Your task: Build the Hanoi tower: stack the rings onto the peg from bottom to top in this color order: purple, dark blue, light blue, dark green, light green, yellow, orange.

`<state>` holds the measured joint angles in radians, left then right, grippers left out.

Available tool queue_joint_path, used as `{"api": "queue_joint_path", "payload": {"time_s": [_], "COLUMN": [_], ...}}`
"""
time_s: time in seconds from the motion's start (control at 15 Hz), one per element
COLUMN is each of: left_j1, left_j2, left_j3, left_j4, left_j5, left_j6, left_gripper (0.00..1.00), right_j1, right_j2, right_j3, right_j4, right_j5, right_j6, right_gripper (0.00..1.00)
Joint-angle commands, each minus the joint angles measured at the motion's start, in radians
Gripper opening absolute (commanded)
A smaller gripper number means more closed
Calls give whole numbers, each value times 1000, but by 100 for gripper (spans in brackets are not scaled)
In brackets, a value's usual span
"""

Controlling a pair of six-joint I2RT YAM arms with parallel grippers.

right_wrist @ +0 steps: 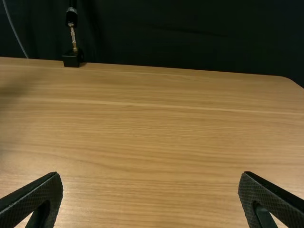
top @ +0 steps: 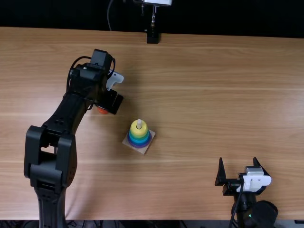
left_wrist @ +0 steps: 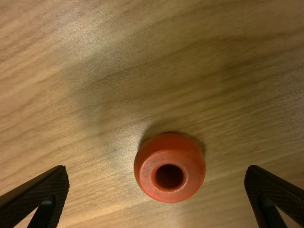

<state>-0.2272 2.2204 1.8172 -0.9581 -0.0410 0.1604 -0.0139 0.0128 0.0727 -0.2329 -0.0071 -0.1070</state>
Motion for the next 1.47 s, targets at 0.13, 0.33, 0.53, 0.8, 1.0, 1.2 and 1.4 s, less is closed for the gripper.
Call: {"api": "queue_joint_path", "payload": {"time_s": [0.13,0.33,0.53,0.8,1.0,1.2,1.4], "left_j1": [23,26,28,29,29,29,26], "left_j2": [61,64,64,64,62,62,47], "left_j3": [-16,-16,-18,-29,-27,-29,-24], "left_j4": [1,-1,-16,-18,-19,-19,-45], "left_j5": [17,72,72,70,54,54,54], "left_j6": [14,11,13,18,22,20,13], "left_gripper": [100,100,100,19,0,0,0], "right_j1": [-11,-11,-11,-11,-11,-11,-11], "right_j2": [-13,-13,-13,-13,-13,-13,-13], "right_j3": [-57,-57,-57,-57,-57,-57,-57], "right_j4": [-74,-74,-74,-74,-74,-72,-72], "right_j5": [11,11,11,11,11,11,11], "right_j6": [-2,-2,-2,-2,-2,-2,-2], "right_gripper": [100,100,100,100,100,100,100]}}
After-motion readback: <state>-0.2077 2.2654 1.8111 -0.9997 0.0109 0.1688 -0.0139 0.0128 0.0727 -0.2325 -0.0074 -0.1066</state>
